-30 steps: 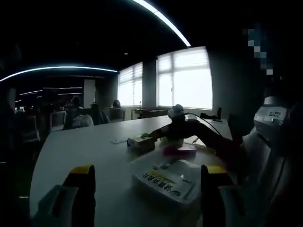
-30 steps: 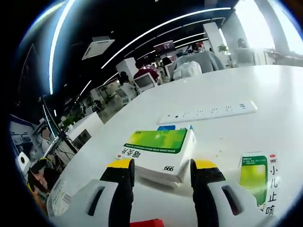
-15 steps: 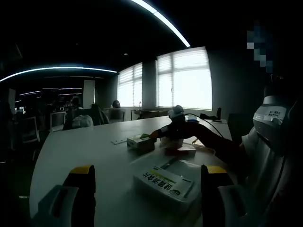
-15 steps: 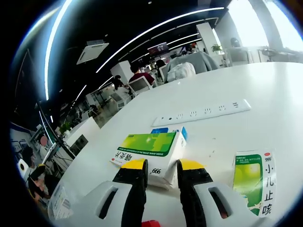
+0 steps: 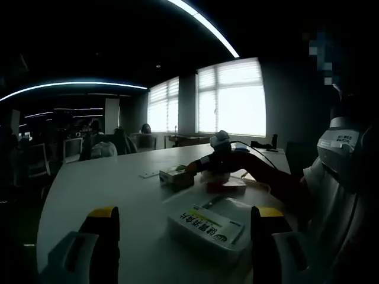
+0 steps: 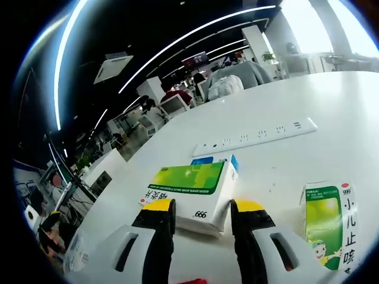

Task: Arrange the small medicine boxes into an aligned row inside the storage area until every box is upright, visible, and separated from the surrounding clutter.

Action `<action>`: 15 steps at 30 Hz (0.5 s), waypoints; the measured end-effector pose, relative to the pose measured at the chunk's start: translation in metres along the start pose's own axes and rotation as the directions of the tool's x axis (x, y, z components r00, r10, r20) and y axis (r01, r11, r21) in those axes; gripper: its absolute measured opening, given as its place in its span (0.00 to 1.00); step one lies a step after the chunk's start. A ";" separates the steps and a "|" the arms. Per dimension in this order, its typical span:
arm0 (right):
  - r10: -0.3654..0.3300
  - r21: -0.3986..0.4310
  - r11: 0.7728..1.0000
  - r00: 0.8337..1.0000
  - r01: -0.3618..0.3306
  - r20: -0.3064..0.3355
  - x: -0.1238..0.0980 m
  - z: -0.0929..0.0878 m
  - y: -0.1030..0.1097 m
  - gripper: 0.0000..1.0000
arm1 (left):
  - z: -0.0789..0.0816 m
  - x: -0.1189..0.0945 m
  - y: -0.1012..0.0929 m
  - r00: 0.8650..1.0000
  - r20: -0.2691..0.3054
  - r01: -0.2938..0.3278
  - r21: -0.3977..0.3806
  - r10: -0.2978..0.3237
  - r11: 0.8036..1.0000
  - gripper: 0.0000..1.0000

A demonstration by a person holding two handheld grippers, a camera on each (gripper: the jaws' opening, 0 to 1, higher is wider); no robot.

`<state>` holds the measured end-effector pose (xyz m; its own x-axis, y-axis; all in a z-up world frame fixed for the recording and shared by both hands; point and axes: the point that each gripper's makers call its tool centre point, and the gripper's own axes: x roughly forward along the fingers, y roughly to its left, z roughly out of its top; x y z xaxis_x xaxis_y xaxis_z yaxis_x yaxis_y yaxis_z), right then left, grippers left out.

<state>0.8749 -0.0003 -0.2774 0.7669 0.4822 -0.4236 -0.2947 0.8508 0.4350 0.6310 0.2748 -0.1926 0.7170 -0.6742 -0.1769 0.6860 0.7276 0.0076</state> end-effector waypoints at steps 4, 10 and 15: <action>0.008 0.034 0.999 1.000 -0.008 0.007 0.003 -0.001 0.000 0.45 | 0.004 -0.002 0.001 1.000 0.013 -0.002 -0.002 0.002 1.000 0.91; 0.023 0.086 0.996 0.999 -0.025 0.023 0.009 -0.001 0.002 0.44 | 0.003 0.000 -0.001 1.000 0.006 0.003 0.004 -0.003 1.000 0.91; 0.043 0.150 0.988 0.998 -0.048 0.035 0.010 -0.001 -0.002 0.40 | 0.003 0.001 -0.002 1.000 0.005 0.002 0.005 -0.002 1.000 0.91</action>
<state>0.8827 0.0036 -0.2834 0.7726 0.5111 -0.3767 -0.2426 0.7859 0.5688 0.6304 0.2724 -0.1902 0.7159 -0.6765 -0.1725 0.6884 0.7252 0.0125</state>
